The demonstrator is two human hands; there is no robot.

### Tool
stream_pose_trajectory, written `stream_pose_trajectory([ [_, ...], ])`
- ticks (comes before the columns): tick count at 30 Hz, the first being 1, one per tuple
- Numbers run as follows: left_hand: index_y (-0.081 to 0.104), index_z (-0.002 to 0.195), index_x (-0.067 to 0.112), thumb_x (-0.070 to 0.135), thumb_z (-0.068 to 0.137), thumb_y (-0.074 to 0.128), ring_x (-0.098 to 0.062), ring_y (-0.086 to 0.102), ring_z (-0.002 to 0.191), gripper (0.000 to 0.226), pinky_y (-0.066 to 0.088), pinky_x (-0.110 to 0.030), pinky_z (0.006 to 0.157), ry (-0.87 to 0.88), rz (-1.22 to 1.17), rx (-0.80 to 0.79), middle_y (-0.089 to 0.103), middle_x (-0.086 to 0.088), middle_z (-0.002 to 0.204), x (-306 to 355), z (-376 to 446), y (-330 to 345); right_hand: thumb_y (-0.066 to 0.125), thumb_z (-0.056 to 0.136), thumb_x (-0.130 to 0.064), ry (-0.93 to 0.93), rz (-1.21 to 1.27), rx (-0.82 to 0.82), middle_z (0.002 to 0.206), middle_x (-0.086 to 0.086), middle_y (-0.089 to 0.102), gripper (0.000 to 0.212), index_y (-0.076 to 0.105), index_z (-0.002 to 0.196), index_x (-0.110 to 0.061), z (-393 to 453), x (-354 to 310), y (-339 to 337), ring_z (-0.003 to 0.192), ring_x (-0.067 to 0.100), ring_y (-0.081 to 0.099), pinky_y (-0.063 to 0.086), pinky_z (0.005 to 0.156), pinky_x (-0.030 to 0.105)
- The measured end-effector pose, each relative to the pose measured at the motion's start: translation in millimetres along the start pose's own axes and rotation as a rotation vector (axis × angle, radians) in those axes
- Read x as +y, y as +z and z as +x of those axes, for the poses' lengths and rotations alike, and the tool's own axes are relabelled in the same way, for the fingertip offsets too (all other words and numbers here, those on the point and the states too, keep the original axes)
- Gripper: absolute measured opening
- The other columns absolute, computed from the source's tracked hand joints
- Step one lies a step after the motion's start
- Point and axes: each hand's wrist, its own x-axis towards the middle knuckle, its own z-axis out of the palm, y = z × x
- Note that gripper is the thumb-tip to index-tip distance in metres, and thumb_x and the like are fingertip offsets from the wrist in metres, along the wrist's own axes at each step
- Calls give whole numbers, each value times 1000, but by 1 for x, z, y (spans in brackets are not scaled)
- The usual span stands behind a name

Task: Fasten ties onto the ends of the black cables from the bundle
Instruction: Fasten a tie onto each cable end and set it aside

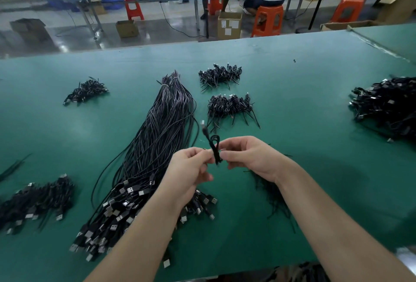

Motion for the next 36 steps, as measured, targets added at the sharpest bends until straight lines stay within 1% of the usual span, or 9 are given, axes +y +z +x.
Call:
stream_pose_trajectory([
  [4,65,80,2,7,95,65,-7,44,46,15,42,-21,43,-74,-96,-73,58,-5,67,0,0,3,73,91,-17,-26,-115,49,87,0,73,12,78,101,-12,0,-1,3,75,6,60,49,64,22],
  [8,61,78,3,6,94,66,-12,55,44,17,44,-22,43,109,234,10,69,-2,68,3,-4,6,76,90,-21,93,-50,69,81,2,75,25,67,111,-11,3,0,1,64,9,60,50,60,23],
  [16,56,78,3,0,90,65,-21,47,63,15,40,-29,58,1012,1224,-51,53,-7,76,-5,-10,0,58,99,-10,201,203,-83,68,2,62,13,64,88,-13,2,5,6,60,13,57,46,52,24],
  [18,57,80,6,5,93,64,-17,49,64,14,39,-25,58,924,1155,-36,54,-2,77,-4,-10,-3,57,101,-11,175,225,-91,73,7,66,12,67,97,-7,1,4,7,62,14,58,51,57,25],
  [22,64,85,6,12,97,65,-16,65,53,13,48,-23,50,313,517,78,65,-3,73,4,-3,-8,62,95,0,19,252,-86,99,12,70,26,69,119,-5,0,4,6,78,15,64,59,75,28],
  [25,67,85,1,11,96,66,-9,51,46,14,52,-26,49,-19,43,-16,61,-2,64,9,0,-9,76,88,-14,-61,-56,57,92,4,69,22,76,109,-19,2,1,11,73,11,58,50,65,21],
  [27,68,82,3,10,96,66,-7,44,47,15,49,-22,48,-85,-41,-85,58,0,60,7,-1,-7,78,87,-25,-60,-152,109,82,5,65,10,78,97,-24,4,-3,14,61,14,46,39,55,21],
  [30,63,74,7,7,95,66,-10,52,47,21,50,-24,50,16,54,-48,57,-2,60,5,-1,-5,76,89,-29,-35,-161,116,75,2,62,15,76,99,-18,4,-7,15,55,8,42,35,50,19],
  [36,56,79,12,6,92,64,-12,50,65,16,41,-24,57,694,959,-54,54,3,76,-6,-7,-8,71,93,-17,201,-43,88,74,4,63,17,62,106,-12,3,-6,14,61,16,53,48,54,28],
])
